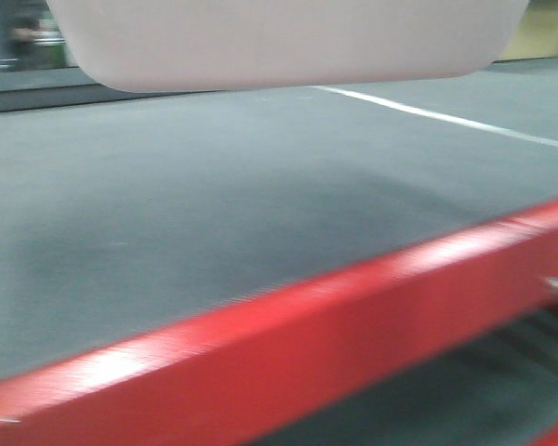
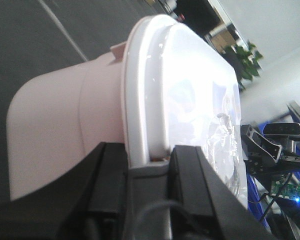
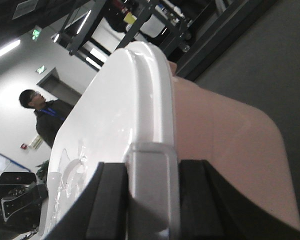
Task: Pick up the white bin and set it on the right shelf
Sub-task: 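Carry the bin with both grippers while driving past the red table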
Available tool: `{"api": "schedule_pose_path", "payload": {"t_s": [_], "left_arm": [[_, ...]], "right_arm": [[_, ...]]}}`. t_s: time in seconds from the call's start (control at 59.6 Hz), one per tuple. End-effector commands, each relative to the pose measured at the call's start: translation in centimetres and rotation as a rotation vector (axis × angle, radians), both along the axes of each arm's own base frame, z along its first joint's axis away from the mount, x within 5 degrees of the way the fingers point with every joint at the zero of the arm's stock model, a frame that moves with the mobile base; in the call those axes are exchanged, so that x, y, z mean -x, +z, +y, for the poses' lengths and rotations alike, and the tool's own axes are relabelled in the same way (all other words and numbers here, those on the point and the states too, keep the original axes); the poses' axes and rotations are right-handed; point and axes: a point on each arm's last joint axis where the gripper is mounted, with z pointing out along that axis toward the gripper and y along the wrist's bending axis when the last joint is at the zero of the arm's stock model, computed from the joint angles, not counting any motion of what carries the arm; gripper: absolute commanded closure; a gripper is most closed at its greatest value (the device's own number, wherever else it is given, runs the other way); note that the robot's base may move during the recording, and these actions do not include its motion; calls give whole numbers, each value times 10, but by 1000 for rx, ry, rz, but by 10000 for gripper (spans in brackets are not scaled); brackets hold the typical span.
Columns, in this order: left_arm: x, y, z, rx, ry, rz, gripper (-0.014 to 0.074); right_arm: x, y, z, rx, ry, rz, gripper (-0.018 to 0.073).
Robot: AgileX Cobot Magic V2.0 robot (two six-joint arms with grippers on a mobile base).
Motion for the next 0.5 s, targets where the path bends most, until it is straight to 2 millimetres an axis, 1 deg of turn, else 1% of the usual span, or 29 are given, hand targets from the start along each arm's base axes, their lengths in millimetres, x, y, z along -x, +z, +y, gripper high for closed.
{"api": "schedule_pose_path", "payload": {"t_s": [0.0, 0.487], "left_arm": [[31, 24, -19, 68, -256, -75, 722], [31, 24, -19, 68, -256, -75, 722]], "right_arm": [[25, 33, 20, -98, 221, -142, 501], [24, 33, 20, -98, 217, -141, 501]]}}
